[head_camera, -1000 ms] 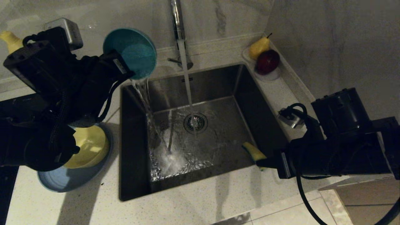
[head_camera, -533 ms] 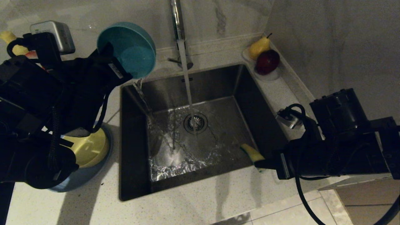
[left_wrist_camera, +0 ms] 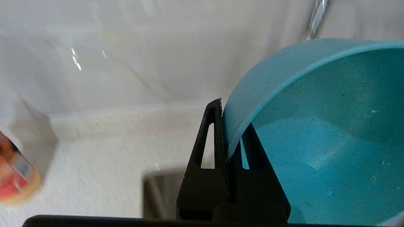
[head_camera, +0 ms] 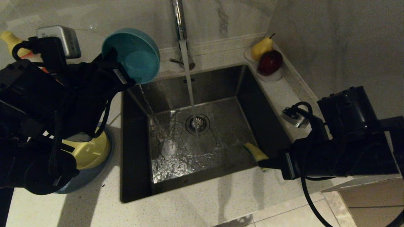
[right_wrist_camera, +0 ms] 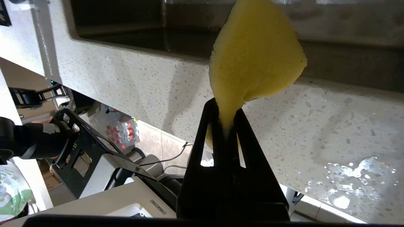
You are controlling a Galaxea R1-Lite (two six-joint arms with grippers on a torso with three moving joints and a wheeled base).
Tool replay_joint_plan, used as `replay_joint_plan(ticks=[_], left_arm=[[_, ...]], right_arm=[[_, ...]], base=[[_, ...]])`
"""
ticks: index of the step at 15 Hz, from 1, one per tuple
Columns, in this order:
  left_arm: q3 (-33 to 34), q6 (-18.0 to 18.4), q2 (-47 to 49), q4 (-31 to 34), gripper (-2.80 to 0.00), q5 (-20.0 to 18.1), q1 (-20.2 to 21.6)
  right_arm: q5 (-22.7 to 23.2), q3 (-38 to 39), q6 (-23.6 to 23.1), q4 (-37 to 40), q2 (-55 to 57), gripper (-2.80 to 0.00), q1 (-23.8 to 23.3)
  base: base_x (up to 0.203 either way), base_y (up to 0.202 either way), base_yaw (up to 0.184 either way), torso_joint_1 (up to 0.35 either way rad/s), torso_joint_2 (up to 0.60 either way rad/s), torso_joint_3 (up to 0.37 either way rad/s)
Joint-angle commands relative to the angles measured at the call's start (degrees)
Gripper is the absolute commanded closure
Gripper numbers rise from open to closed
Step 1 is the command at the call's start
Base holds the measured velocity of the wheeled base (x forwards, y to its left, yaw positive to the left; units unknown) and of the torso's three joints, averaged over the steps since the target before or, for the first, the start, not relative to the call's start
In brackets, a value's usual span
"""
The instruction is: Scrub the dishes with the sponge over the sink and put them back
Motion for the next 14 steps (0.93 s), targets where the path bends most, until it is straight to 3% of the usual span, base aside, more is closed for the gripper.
replay_joint_plan(ticks=[1, 3, 5, 8, 9, 14], left_arm=[[0.04, -0.81, -0.49, 3.72, 0.0, 0.28, -0.53], [-0.66, -3.89, -3.31, 16.9, 0.0, -0.16, -0.65], [-3.91, -9.76, -7.75, 37.95, 0.0, -1.89, -0.81], [-9.85, -17.97, -15.08, 63.39, 0.0, -10.39, -0.86], [-10.77, -19.29, -16.04, 67.86, 0.0, -12.4, -1.29], [-8.75, -23.74, -15.76, 73.31, 0.0, -12.87, -8.43]], right_arm=[[0.7, -0.4, 0.08, 0.37, -2.15, 0.0, 0.06], [2.89, -0.62, 0.13, 0.77, -3.87, 0.0, 0.26], [4.24, -1.53, 0.25, 2.05, -5.05, 0.0, 1.15], [9.11, -6.6, 0.56, 10.98, -7.54, 0.0, 2.34], [11.52, -9.33, 1.01, 14.05, -8.19, 0.0, 2.53], [21.85, -24.92, 5.07, 27.79, -8.16, 0.0, 2.98]], base=[[0.0, 0.0, 0.0, 0.0, 0.0, 0.0], [0.0, 0.0, 0.0, 0.0, 0.0, 0.0], [0.0, 0.0, 0.0, 0.0, 0.0, 0.0], [0.0, 0.0, 0.0, 0.0, 0.0, 0.0], [0.0, 0.0, 0.0, 0.0, 0.0, 0.0], [0.0, 0.0, 0.0, 0.0, 0.0, 0.0]])
